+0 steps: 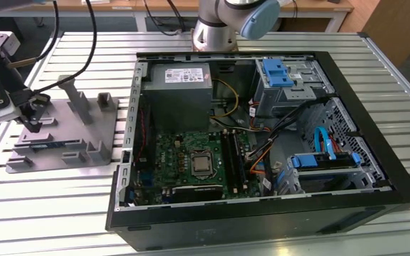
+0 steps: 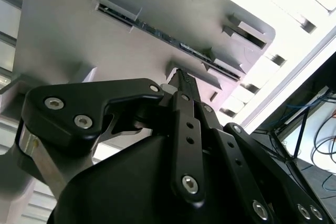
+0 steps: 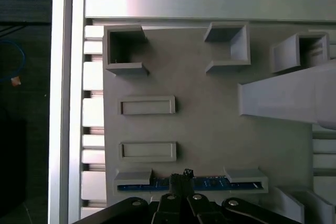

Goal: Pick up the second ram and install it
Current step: 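Reach for the second ram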

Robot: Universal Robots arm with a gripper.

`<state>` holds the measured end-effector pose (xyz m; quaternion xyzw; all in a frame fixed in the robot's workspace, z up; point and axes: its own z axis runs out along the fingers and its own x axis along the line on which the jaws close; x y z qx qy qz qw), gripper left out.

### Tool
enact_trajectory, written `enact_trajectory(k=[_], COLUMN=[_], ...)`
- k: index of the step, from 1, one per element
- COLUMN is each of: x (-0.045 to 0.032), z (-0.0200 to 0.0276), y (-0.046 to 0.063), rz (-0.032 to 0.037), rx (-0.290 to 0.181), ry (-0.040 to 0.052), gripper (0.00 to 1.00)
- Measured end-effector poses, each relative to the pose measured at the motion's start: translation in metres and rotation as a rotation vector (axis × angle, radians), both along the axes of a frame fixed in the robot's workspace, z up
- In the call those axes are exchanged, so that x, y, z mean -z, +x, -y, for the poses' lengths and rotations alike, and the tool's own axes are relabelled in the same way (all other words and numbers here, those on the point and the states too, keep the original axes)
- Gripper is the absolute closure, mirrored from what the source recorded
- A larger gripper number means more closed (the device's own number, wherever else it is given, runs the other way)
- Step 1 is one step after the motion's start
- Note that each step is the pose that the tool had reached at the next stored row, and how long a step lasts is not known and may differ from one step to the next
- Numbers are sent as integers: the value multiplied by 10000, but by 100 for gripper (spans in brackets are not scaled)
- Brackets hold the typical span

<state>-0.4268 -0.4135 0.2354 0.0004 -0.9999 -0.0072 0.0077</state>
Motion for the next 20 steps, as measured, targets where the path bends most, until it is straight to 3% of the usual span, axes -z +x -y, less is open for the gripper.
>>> enact_trajectory(k=[6,14,16,20], x=[82,156,155,165], z=[6,11,37,138], y=[10,144,144,150], rz=[1,2,-1,0], rx=[-3,-36,-36,-36], ry=[-1,-13,-26,-31], gripper=[90,90,90,90])
